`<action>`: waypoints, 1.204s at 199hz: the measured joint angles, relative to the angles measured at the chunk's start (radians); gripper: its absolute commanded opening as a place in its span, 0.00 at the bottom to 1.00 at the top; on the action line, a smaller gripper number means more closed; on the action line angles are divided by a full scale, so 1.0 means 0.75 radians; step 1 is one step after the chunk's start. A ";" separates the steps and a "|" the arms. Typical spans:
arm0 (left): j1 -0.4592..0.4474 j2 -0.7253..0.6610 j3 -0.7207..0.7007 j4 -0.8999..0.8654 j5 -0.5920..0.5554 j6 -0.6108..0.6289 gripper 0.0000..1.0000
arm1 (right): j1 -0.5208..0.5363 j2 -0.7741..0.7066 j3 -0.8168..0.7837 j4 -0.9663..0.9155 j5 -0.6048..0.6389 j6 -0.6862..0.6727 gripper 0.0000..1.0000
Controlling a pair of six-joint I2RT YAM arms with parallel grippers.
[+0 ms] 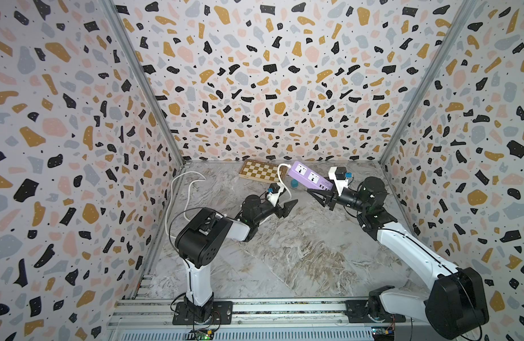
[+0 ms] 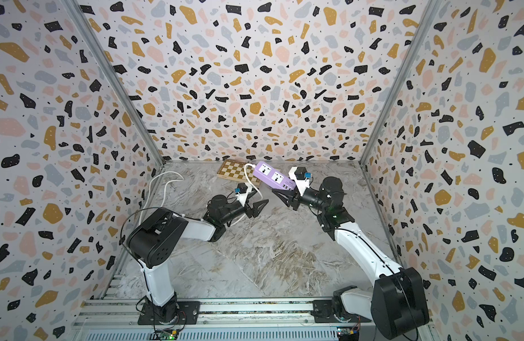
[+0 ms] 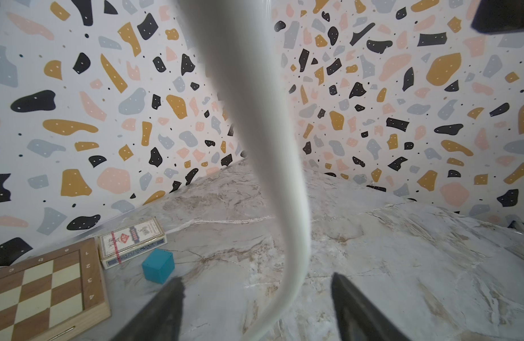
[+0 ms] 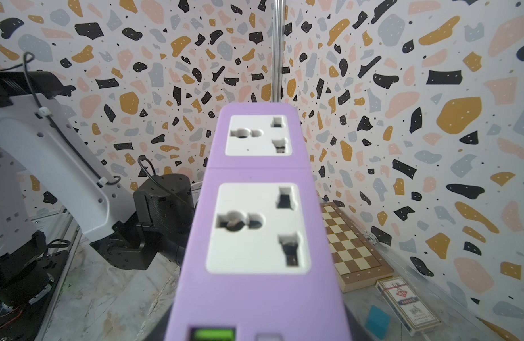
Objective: Wrap the cord around the power strip
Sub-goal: Adjust the power cord.
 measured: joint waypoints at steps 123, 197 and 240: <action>0.000 -0.676 -0.035 -0.943 0.147 0.344 0.00 | -0.149 -0.052 -0.091 -0.001 0.055 0.003 0.00; -0.017 -0.691 0.277 -1.552 0.206 0.584 0.00 | -0.114 -0.097 -0.033 -0.269 0.179 -0.195 0.00; -0.020 -0.761 0.431 -1.859 0.225 0.734 0.01 | -0.115 -0.119 -0.038 -0.300 0.192 -0.237 0.00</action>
